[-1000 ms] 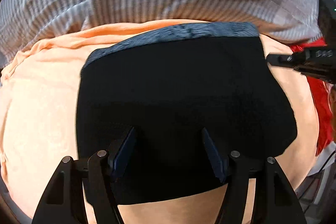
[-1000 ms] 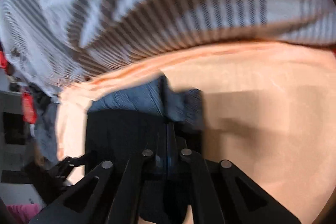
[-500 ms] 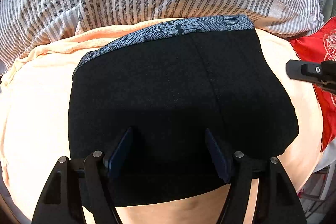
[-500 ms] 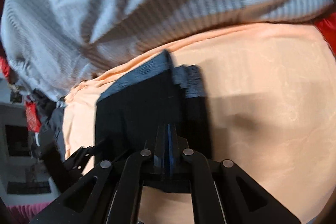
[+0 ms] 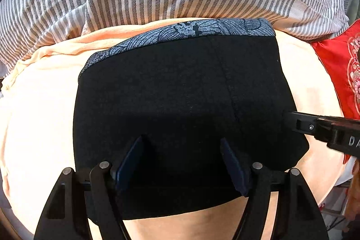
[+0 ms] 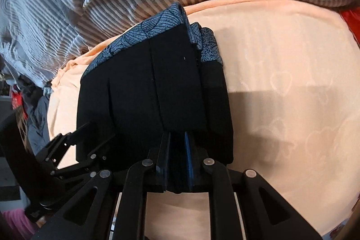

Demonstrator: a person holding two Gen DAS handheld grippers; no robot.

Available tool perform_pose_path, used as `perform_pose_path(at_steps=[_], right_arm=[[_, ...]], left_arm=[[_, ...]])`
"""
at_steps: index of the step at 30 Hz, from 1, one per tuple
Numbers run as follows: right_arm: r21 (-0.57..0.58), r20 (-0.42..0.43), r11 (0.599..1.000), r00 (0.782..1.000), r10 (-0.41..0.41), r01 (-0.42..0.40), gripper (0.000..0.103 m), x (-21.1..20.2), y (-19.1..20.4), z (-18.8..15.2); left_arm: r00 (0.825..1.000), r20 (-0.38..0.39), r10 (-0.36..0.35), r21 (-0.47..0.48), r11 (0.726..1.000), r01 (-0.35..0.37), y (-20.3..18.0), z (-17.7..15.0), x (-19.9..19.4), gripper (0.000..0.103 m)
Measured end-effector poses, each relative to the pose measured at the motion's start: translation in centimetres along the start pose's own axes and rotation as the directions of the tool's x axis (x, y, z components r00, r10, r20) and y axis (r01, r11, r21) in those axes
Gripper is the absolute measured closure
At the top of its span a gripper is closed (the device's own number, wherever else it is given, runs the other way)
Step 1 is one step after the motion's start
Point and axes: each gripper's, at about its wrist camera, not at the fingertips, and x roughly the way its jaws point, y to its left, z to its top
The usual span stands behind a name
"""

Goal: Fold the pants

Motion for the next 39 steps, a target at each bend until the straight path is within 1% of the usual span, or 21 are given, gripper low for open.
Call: perform_pose_path(at_steps=[2,6,9,12,14,16,17,18,20,22,24,28,29,30,34,36,39], right_arm=[[-0.013,0.009,1.0,1.0,-0.017,0.017,0.09,0.0,0.3,-0.2],[0.005,0.008,1.0,1.0,-0.029,0.029,0.09,0.1,0.4,-0.5],[-0.013,0.014,0.999,0.999,-0.049,0.049,0.089,0.0,0.6,-0.7],[-0.009,0.02,0.999,0.999,-0.05,0.05,0.089,-0.1,0.7,-0.7],[0.002,0.023,0.999,0.999,-0.039,0.038,0.086,-0.3,0.5,-0.8],[0.011,0.026,0.999,0.999,-0.034,0.034,0.082,-0.6,0.5,-1.0],[0.013,0.026,1.0,0.999,-0.028,0.028,0.071,-0.7,0.5,-1.2],[0.016,0.025,1.0,1.0,-0.012,0.012,0.051,-0.9,0.5,-1.4],[0.009,0.024,1.0,1.0,-0.004,0.003,0.038,-1.3,0.7,-1.8],[-0.022,0.033,0.999,0.999,-0.024,0.025,0.037,-1.9,1.1,-2.4],[-0.035,0.033,0.999,0.999,-0.018,0.019,0.035,-2.4,1.2,-2.8],[-0.01,0.043,0.999,0.999,0.032,-0.032,0.033,-3.5,0.1,-2.9],[-0.003,0.048,0.999,0.998,0.037,-0.037,0.031,-3.7,-0.3,-2.7],[0.003,0.05,0.999,0.998,0.042,-0.043,0.029,-3.8,-0.5,-2.5],[0.044,0.051,0.997,0.997,0.061,-0.063,0.029,-3.7,-1.9,-1.8],[0.054,0.056,0.996,0.996,0.066,-0.069,0.027,-3.6,-2.5,-1.4],[0.051,0.054,0.995,0.995,0.087,-0.089,0.024,-2.8,-3.4,-0.6]], left_arm=[[1.0,-0.004,0.002,0.002,1.0,-0.002,0.0,0.0,0.0,0.03],[1.0,-0.005,0.004,0.005,1.0,-0.004,0.0,-0.1,0.0,0.03],[1.0,-0.007,0.008,0.007,1.0,-0.008,-0.1,-0.2,0.1,0.03],[1.0,-0.012,0.003,0.003,1.0,-0.003,0.1,-0.2,0.1,0.03],[1.0,-0.014,0.001,0.002,1.0,-0.001,0.2,-0.2,0.0,0.03],[1.0,-0.019,-0.002,-0.001,1.0,0.002,0.3,-0.3,-0.1,0.03],[1.0,-0.021,-0.002,-0.003,1.0,0.002,0.3,-0.3,-0.1,0.03],[1.0,-0.026,-0.006,-0.005,1.0,0.005,0.4,-0.4,-0.2,0.03],[0.999,-0.034,-0.021,-0.015,1.0,0.021,0.7,-0.4,-0.6,0.03],[0.999,-0.035,-0.04,-0.026,0.999,0.039,1.4,-0.6,-1.1,0.03],[0.999,-0.033,-0.043,-0.034,0.999,0.042,2.2,-0.8,-1.6,0.03],[0.999,-0.013,-0.047,-0.08,0.996,0.046,5.2,-1.1,-2.8,0.03],[0.999,-0.01,-0.047,-0.091,0.995,0.045,5.9,-1.1,-3.0,0.03],[0.999,-0.01,-0.049,-0.104,0.993,0.048,6.8,-1.1,-3.1,0.03],[0.998,-0.028,-0.062,-0.14,0.988,0.058,9.6,-0.8,-2.9,0.03],[0.995,-0.045,-0.09,-0.157,0.984,0.082,10.8,-0.6,-2.4,0.03],[0.985,-0.07,-0.16,-0.197,0.97,0.144,12.2,-0.2,-1.3,0.03]])
